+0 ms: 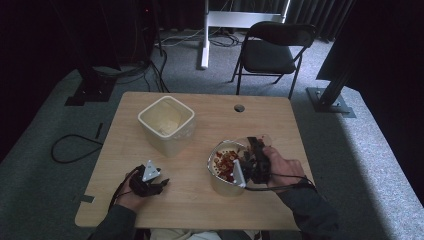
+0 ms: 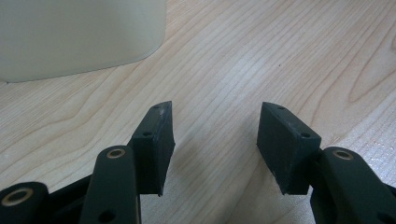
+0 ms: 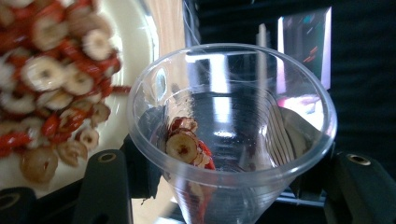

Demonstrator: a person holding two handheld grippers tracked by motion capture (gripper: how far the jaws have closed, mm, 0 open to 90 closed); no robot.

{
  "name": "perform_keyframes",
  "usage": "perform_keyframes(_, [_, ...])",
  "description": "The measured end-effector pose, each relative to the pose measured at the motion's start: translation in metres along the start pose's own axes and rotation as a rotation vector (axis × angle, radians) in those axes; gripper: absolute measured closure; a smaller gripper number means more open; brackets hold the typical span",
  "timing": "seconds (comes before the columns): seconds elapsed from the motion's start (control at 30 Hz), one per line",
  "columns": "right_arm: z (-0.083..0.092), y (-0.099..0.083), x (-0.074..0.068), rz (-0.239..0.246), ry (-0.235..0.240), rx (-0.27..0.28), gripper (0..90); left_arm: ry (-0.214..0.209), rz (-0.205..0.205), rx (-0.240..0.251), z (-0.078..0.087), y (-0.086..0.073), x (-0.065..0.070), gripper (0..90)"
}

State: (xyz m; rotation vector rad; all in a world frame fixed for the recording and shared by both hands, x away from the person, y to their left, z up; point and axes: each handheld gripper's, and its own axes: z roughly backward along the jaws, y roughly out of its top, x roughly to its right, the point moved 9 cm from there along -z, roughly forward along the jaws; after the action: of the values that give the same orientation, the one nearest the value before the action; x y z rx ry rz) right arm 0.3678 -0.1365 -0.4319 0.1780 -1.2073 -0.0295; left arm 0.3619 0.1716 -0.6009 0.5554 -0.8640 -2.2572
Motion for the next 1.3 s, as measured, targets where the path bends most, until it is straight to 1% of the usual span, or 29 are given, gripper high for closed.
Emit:
perform_keyframes(0.07, [-0.001, -0.007, 0.005, -0.113, 0.037, 0.023, 39.1, -0.002, 0.001, -0.001, 0.000, 0.000, 0.000, 46.7])
perform_keyframes(0.1, [-0.002, -0.011, 0.007, -0.189, 0.068, 0.046, 39.1, -0.002, 0.000, 0.000, 0.000, 0.000, 0.000, 46.7])
perform_keyframes(0.13, [-0.002, -0.016, 0.010, -0.280, 0.102, 0.070, 39.1, -0.003, 0.000, 0.000, 0.000, 0.000, 0.000, 46.7])
perform_keyframes(0.2, [-0.003, -0.023, 0.014, -0.383, 0.144, 0.096, 39.1, -0.005, 0.003, 0.002, -0.001, 0.000, 0.000, 46.7])
perform_keyframes(0.3, [-0.007, -0.035, 0.022, -0.587, 0.226, 0.158, 39.2, -0.003, 0.003, 0.001, -0.001, 0.000, 0.000, 46.7])
perform_keyframes(0.33, [-0.007, -0.037, 0.024, -0.635, 0.242, 0.174, 39.3, -0.004, 0.004, 0.002, -0.001, 0.000, 0.000, 46.7])
perform_keyframes(0.4, [-0.010, -0.043, 0.028, -0.755, 0.292, 0.211, 39.3, -0.004, 0.004, 0.001, -0.001, 0.000, 0.000, 46.7])
perform_keyframes(0.5, [-0.014, -0.049, 0.035, -0.925, 0.382, 0.265, 39.4, -0.005, 0.004, 0.002, -0.001, 0.000, 0.000, 46.7])
perform_keyframes(0.57, [-0.016, -0.051, 0.038, -0.994, 0.425, 0.281, 39.4, -0.004, 0.004, 0.002, -0.001, 0.000, 0.000, 46.7])
perform_keyframes(0.6, [-0.016, -0.051, 0.038, -0.994, 0.425, 0.281, 39.4, -0.004, 0.004, 0.002, -0.001, 0.000, 0.000, 46.7])
perform_keyframes(0.63, [-0.017, -0.052, 0.039, -1.029, 0.442, 0.288, 39.4, -0.004, 0.004, 0.002, -0.001, 0.000, 0.000, 46.7])
perform_keyframes(0.67, [-0.019, -0.053, 0.042, -1.076, 0.472, 0.305, 39.3, -0.004, 0.003, 0.002, -0.001, 0.000, 0.000, 46.7])
perform_keyframes(0.7, [-0.021, -0.053, 0.043, -1.102, 0.494, 0.318, 39.3, -0.003, 0.003, 0.003, -0.001, 0.000, 0.000, 46.7])
perform_keyframes(0.8, [-0.022, -0.052, 0.045, -1.149, 0.528, 0.344, 39.3, -0.003, 0.003, 0.003, -0.001, 0.000, 0.000, 46.7])
perform_keyframes(1.0, [-0.025, -0.047, 0.047, -1.162, 0.551, 0.355, 39.2, -0.002, 0.001, 0.003, -0.001, 0.000, -0.001, 46.7])
perform_keyframes(1.07, [-0.026, -0.045, 0.047, -1.153, 0.548, 0.349, 39.1, -0.002, 0.002, 0.003, -0.001, 0.000, 0.000, 46.7])
perform_keyframes(1.17, [-0.027, -0.041, 0.048, -1.162, 0.561, 0.364, 39.0, -0.002, 0.002, 0.003, -0.001, 0.000, 0.000, 46.7])
perform_keyframes(1.3, [-0.030, -0.033, 0.052, -1.153, 0.567, 0.378, 38.9, -0.002, 0.002, 0.003, -0.001, 0.000, 0.000, 46.7])
